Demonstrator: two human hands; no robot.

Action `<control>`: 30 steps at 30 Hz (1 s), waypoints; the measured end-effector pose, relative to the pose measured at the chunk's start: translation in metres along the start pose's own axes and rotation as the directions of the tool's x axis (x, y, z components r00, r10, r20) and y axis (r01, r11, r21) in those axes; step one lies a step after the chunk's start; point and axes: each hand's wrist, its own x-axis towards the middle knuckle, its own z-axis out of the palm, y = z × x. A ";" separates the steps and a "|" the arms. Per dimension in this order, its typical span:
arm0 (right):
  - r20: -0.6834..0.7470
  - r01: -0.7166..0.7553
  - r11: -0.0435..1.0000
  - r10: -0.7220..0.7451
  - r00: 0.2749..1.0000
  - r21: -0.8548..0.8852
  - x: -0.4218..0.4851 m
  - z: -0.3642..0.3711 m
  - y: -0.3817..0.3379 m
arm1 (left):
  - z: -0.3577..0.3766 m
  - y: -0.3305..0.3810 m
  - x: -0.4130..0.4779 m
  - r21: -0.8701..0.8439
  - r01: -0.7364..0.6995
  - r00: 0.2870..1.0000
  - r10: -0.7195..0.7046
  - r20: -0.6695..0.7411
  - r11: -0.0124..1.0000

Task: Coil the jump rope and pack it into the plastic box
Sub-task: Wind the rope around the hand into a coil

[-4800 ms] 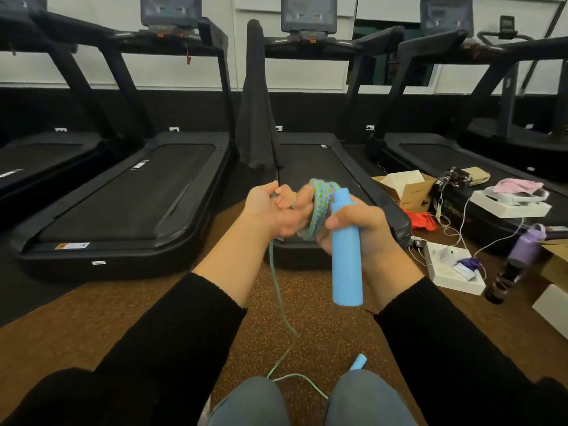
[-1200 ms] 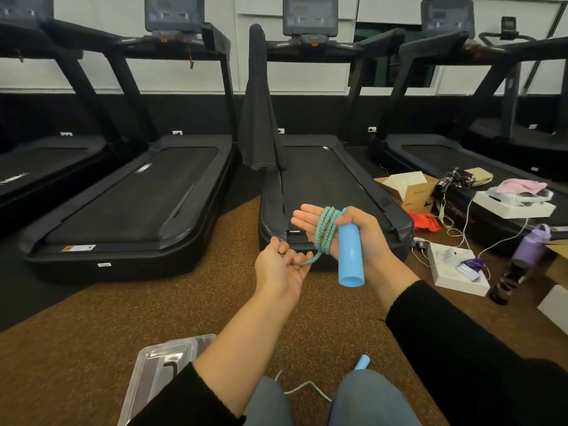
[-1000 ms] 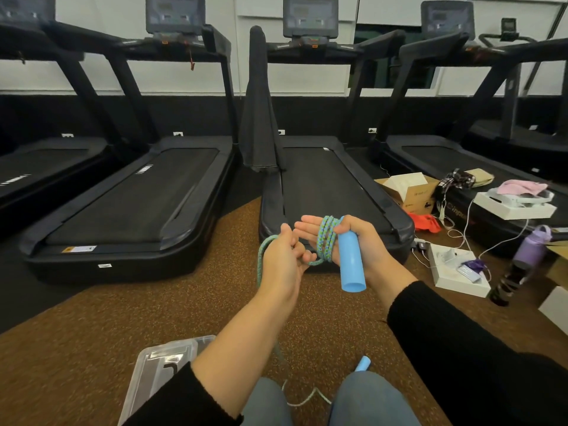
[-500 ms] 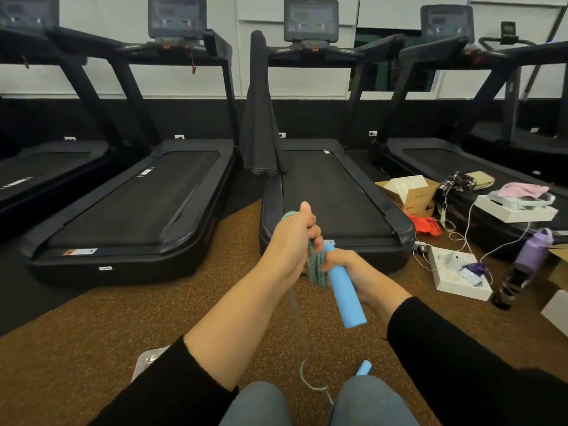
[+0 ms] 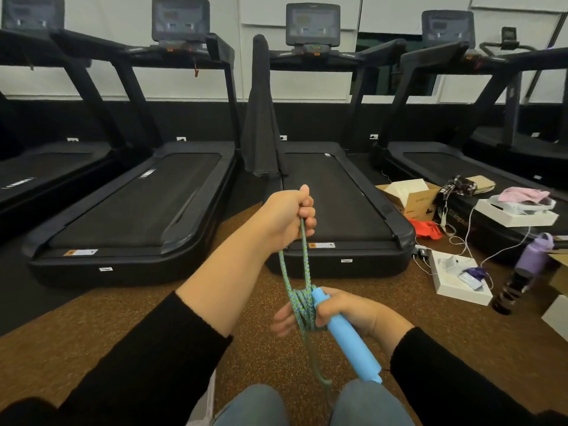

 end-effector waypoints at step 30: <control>-0.243 0.396 0.808 -0.318 0.916 0.436 -0.007 0.002 -0.025 | -0.022 -0.085 0.008 -0.382 0.265 0.955 -0.188 0.229 0.885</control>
